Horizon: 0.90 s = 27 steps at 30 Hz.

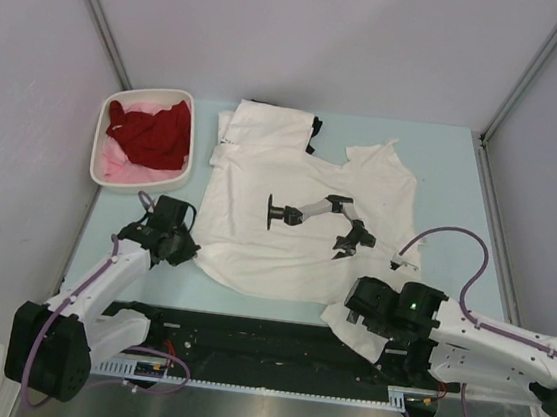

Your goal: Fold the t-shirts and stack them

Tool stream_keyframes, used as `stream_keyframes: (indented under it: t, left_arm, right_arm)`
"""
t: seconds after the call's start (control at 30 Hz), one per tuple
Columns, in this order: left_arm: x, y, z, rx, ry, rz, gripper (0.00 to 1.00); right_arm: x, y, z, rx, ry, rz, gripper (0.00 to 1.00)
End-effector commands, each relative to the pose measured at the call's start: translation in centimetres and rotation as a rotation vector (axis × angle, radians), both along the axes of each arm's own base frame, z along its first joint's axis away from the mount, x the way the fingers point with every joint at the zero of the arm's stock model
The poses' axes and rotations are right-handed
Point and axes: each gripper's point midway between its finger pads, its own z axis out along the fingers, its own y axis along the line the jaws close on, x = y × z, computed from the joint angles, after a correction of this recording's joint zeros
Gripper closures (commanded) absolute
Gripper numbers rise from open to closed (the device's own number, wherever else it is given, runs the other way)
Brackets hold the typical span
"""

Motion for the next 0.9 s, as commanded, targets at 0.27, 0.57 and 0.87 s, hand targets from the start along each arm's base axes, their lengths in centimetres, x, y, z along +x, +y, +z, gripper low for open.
stream_keyframes:
  t: [0.27,0.57,0.87]
  left_arm:
    - [2.1,-1.5,1.0,-0.048,-0.056,-0.081,1.0]
    - [2.2,-1.7,-0.2,-0.048,-0.018,-0.099,1.0]
    - [2.5,-1.4,1.2,-0.041,-0.047,-0.087,1.0]
  right_arm:
    - [-2.0,0.3,-4.9,-0.012,0.099,-0.168,0.14]
    - [-2.7,0.6,-6.1,-0.004,0.126,-0.171,0.43]
    - [-2.2,0.2,-5.6,0.006,0.085,-0.183,1.0]
